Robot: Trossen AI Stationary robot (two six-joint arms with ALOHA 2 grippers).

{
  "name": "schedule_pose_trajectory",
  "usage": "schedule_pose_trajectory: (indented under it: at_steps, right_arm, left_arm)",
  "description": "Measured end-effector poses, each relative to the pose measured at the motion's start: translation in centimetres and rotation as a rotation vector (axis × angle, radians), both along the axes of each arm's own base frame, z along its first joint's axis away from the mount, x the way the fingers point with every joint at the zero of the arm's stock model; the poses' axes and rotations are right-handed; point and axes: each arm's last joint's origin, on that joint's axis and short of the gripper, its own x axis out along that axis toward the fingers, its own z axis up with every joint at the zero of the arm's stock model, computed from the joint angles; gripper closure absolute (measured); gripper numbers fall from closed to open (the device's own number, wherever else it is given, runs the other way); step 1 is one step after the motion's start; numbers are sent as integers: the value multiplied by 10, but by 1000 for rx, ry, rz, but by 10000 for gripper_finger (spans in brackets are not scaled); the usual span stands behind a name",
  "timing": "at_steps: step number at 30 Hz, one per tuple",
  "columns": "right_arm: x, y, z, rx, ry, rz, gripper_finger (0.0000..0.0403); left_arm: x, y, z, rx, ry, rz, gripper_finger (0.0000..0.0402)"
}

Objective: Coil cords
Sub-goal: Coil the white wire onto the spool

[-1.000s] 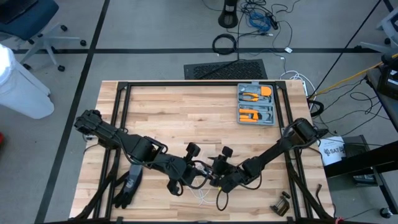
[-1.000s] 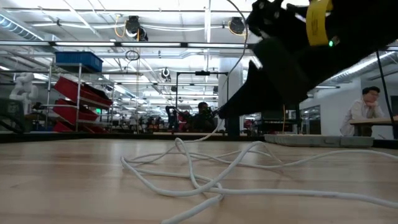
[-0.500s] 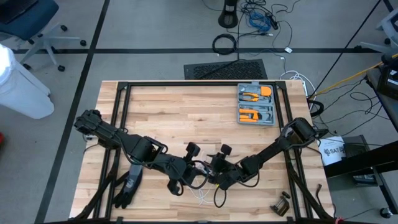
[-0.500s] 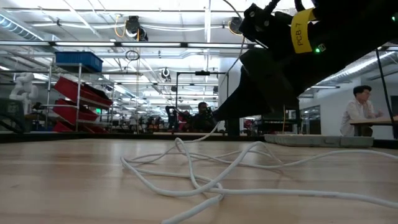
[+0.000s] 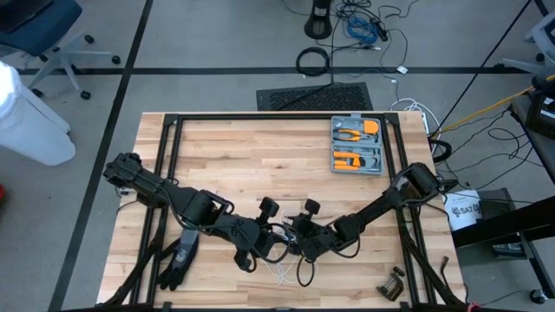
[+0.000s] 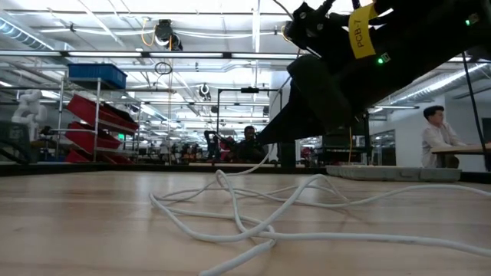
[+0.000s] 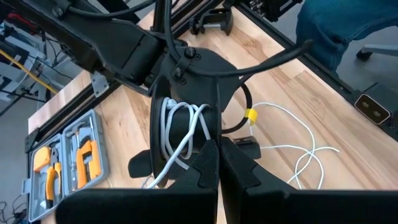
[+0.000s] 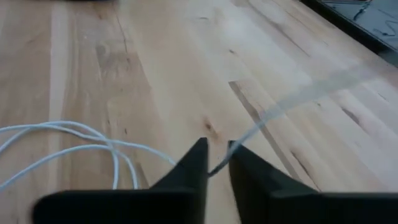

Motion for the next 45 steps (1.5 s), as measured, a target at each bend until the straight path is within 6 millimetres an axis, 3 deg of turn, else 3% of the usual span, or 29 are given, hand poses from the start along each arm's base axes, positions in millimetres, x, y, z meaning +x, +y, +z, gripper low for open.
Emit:
schedule_pose_trajectory:
  at_steps: [3, 7, 14, 21, 34, 41, 45]
  right_arm:
    - [0, 1, 0, -1, 14, 22, 395]
    - [-3, 6, 5, 8, 25, 76, 398]
    - [-20, 29, 34, 17, -19, 174, 401]
    - [-32, 38, 57, 6, -79, 184, 402]
    - [-45, 46, 64, 54, 3, 316, 403]
    - [-46, 47, 64, 71, 14, 344, 403]
    - [-46, 49, 63, 86, 22, 371, 403]
  left_arm:
    - [0, 0, 0, 0, 0, 0, 402]
    - [0, 0, 0, 1, 1, 0, 402]
    - [-6, -1, 6, -5, -9, -9, 402]
    - [-12, -7, 9, 12, -27, -6, 402]
    - [-25, -11, 21, 65, -95, 38, 402]
    - [-20, -21, 35, -21, -221, -174, 402]
    - [-20, -23, 36, -38, -231, -204, 402]
